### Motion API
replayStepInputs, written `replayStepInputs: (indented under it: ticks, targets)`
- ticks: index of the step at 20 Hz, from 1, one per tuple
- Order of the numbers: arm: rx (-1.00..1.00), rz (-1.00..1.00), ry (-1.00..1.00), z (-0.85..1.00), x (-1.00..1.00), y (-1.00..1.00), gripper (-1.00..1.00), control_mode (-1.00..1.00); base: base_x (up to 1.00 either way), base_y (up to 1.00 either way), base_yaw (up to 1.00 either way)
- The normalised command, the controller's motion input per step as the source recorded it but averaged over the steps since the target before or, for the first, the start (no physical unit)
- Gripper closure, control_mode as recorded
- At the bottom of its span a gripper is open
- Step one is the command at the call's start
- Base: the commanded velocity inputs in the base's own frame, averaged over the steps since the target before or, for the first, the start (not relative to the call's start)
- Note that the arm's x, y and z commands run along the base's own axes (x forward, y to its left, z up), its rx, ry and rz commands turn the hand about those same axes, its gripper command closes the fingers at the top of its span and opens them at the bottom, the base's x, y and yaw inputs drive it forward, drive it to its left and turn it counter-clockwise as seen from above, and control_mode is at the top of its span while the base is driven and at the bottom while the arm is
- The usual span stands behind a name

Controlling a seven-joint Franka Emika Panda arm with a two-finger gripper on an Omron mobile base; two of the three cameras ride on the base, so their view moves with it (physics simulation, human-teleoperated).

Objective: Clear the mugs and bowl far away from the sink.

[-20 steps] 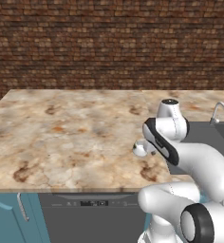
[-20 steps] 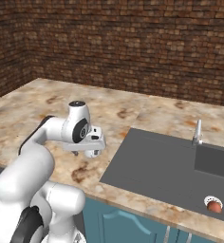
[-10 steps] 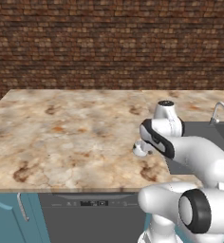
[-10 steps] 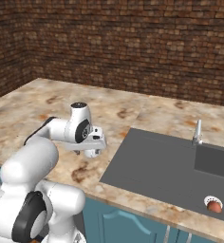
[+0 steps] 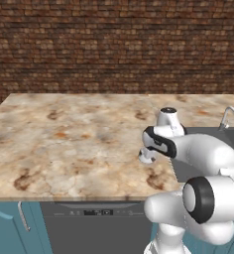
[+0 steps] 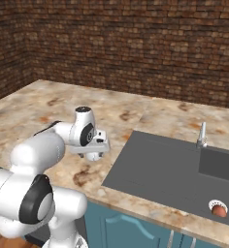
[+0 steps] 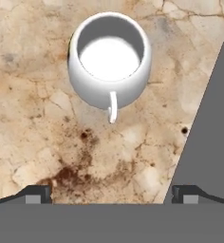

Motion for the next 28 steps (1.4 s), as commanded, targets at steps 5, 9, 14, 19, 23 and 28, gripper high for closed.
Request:
replayStepInputs:
  ticks: [5,9,14,19,23,28]
  targets:
    - [0.02,0.00,0.00,-0.28,0.22,0.01,-1.00,-1.00,0.00,0.00,0.00]
    - [0.01,0.00,0.00,-0.26,0.20,0.00,-1.00,-1.00,0.00,0.00,0.00]
    - [0.00,0.00,0.00,-0.22,0.31,0.00,-1.00,-1.00,0.00,0.00,0.00]
    - [0.00,0.00,0.00,-0.15,0.30,0.00,-1.00,-1.00,0.00,0.00,0.00]
    - [0.00,0.00,0.00,-0.11,0.30,0.00,-1.00,-1.00,0.00,0.00,0.00]
    - [0.00,0.00,0.00,-0.09,0.11,0.00,-1.00,-1.00,0.00,0.00,0.00]
